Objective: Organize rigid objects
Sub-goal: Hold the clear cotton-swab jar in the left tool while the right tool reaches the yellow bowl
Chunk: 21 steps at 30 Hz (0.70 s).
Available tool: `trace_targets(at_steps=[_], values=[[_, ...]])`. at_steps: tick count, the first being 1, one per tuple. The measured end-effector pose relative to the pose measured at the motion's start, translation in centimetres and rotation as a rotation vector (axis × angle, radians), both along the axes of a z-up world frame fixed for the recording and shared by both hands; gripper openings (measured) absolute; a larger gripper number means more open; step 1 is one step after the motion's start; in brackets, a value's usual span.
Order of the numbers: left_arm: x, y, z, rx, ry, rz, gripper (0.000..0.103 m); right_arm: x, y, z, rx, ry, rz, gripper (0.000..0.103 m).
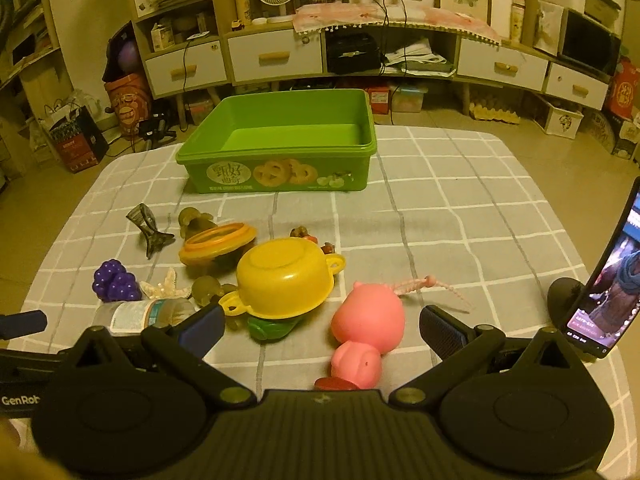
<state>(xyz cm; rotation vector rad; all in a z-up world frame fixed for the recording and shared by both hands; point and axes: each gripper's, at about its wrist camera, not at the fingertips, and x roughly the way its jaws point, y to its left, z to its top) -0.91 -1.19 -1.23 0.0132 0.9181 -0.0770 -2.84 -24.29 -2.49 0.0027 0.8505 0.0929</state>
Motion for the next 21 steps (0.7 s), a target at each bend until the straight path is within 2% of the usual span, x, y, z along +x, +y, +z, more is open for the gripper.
trace_targets(at_steps=[7, 21], values=[[-0.1, -0.1, 0.1, -0.049, 0.001, -0.016, 0.101, 0.1, 0.0, -0.1, 0.016, 0.006, 0.007, 0.091], [-0.3, -1.1, -0.8, -0.073, 0.002, -0.022, 0.101, 0.5, -0.5, -0.3, 0.054, 0.021, 0.015, 0.091]])
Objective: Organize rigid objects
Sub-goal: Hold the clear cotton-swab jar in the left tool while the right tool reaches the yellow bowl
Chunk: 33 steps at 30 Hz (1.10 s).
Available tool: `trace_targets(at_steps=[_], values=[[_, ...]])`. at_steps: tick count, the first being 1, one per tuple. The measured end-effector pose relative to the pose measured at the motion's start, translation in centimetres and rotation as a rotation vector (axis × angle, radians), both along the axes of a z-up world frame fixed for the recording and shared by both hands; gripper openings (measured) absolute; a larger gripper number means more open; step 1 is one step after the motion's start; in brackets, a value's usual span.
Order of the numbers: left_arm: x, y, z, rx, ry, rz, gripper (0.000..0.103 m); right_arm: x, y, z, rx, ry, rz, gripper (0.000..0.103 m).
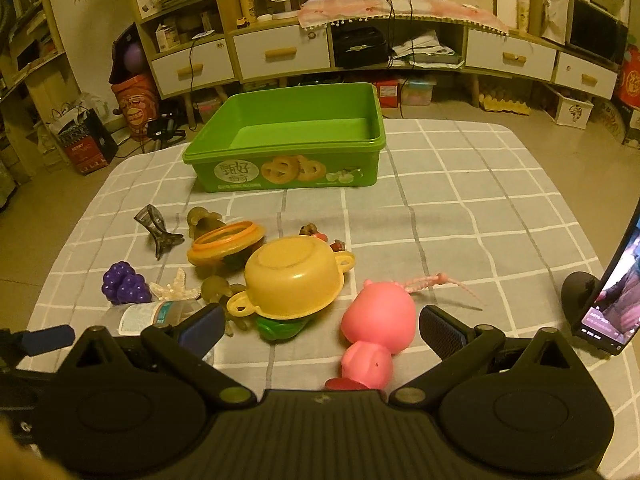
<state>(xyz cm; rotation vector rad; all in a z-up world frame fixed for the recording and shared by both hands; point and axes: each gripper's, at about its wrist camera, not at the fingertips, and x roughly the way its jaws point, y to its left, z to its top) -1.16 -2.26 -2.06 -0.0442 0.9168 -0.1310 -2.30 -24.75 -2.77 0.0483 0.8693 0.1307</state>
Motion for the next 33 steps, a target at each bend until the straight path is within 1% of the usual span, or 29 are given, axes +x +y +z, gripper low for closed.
trace_targets(at_steps=[5, 8, 11, 14, 18, 21, 27, 30, 33], values=[[-0.1, -0.7, -0.4, -0.006, -0.017, 0.006, 0.1, 1.0, 0.0, -0.2, 0.029, 0.004, 0.011, 0.09], [-0.2, -1.1, -0.8, -0.012, -0.026, 0.012, 0.099, 1.7, 0.0, -0.5, 0.048, 0.007, 0.005, 0.088], [-0.3, -1.5, -1.1, -0.014, -0.044, 0.022, 0.099, 2.3, -0.1, -0.7, 0.09, 0.007, 0.005, 0.087], [-0.5, -1.8, -1.3, -0.014, -0.068, 0.037, 0.098, 2.7, 0.1, -0.8, 0.118, -0.002, 0.015, 0.083], [-0.6, -2.0, -1.6, -0.011, -0.098, 0.053, 0.097, 3.1, 1.0, -1.2, 0.114, -0.011, 0.037, 0.079], [-0.5, -2.2, -2.0, -0.002, -0.106, 0.065, 0.094, 3.7, 1.5, -2.0, 0.095, -0.002, 0.03, 0.076], [-0.5, -2.1, -2.4, -0.012, -0.13, 0.087, 0.09, 4.6, 2.0, -3.4, 0.072, 0.019, 0.017, 0.076], [-0.7, -2.2, -2.4, -0.012, -0.147, 0.087, 0.088, 4.8, 2.2, -3.8, 0.058, 0.021, 0.012, 0.072], [-0.7, -2.3, -2.5, -0.01, -0.153, 0.085, 0.087, 5.1, 2.2, -4.1, 0.054, 0.024, 0.005, 0.071]])
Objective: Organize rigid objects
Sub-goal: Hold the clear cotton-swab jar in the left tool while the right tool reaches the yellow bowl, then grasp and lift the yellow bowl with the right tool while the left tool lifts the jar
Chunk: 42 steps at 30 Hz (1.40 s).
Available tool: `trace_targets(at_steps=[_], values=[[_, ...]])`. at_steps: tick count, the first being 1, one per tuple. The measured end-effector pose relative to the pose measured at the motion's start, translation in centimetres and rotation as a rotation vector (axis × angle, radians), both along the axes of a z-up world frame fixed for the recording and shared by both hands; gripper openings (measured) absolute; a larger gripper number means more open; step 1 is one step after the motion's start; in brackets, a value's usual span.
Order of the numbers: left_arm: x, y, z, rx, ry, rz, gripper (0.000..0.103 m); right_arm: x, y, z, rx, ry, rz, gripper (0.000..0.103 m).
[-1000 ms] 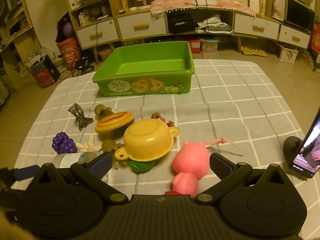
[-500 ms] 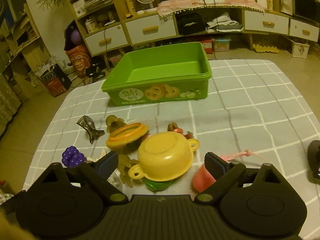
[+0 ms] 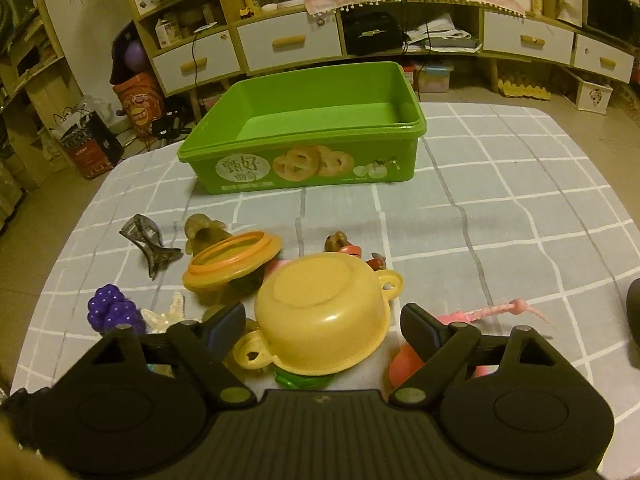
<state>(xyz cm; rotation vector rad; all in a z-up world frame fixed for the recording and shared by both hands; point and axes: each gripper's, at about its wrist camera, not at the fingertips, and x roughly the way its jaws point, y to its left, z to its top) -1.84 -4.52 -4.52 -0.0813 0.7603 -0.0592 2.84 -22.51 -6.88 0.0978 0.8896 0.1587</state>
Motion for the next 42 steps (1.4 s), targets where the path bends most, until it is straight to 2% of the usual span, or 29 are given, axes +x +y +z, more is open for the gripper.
trace_targets(at_steps=[7, 29, 42], values=[[0.1, -0.1, -0.2, 0.002, -0.009, 0.006, 0.087, 0.4, 0.2, -0.5, -0.002, 0.012, -0.006, 0.065], [0.2, 0.2, -0.1, -0.011, -0.013, 0.0, 0.085, 0.0, 0.2, -0.2, -0.015, 0.006, -0.014, 0.064], [0.2, 1.3, 0.8, -0.085, 0.023, -0.049, 0.085, -0.7, -0.5, 1.5, 0.055, 0.017, -0.001, 0.064]])
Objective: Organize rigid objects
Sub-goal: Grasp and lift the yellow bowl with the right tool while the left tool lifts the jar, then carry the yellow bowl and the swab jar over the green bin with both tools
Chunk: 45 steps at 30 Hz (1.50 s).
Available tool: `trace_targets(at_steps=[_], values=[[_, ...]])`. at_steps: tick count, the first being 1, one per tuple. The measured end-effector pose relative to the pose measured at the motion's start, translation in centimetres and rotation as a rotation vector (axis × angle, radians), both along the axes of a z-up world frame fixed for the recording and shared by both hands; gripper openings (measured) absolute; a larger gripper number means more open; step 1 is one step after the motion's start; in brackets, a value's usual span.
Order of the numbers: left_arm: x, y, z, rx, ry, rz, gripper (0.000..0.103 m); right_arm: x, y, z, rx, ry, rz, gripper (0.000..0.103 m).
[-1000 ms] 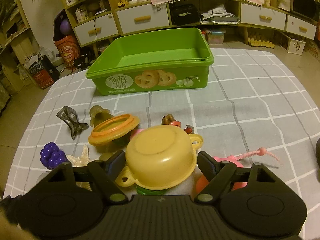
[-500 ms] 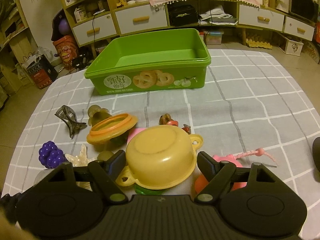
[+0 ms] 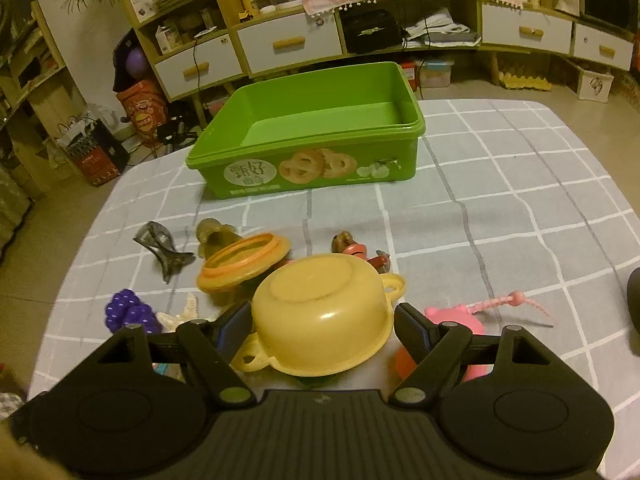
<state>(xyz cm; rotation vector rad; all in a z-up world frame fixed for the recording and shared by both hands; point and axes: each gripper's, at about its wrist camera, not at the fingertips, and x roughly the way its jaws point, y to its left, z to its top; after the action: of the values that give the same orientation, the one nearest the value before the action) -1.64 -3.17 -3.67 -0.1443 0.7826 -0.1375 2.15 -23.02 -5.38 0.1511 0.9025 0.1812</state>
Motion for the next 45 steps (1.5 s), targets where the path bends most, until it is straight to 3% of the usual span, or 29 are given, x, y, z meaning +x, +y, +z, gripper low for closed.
trace_targets(at_steps=[8, 17, 25, 32, 38, 45], values=[[1.2, 0.2, 2.5, 0.02, -0.041, -0.042, 0.085, 1.1, -1.7, 3.6, 0.115, 0.001, 0.0, 0.063], [6.4, 0.3, 4.7, -0.028, -0.04, -0.071, 0.085, 5.9, -3.4, 5.9, 0.107, -0.009, -0.036, 0.063], [12.8, -0.7, 5.5, 0.025, -0.115, -0.062, 0.085, 11.1, -5.5, 6.0, 0.175, -0.027, -0.111, 0.063], [18.2, -1.8, 5.0, 0.074, -0.117, -0.064, 0.085, 15.5, -5.9, 4.9, 0.235, -0.066, -0.101, 0.063], [21.6, -3.0, 2.8, 0.126, -0.072, -0.079, 0.085, 17.7, -4.0, 3.4, 0.163, -0.056, -0.075, 0.063], [22.8, -3.4, 0.7, 0.159, -0.011, -0.072, 0.085, 19.0, -2.8, 1.8, 0.073, -0.044, -0.058, 0.063]])
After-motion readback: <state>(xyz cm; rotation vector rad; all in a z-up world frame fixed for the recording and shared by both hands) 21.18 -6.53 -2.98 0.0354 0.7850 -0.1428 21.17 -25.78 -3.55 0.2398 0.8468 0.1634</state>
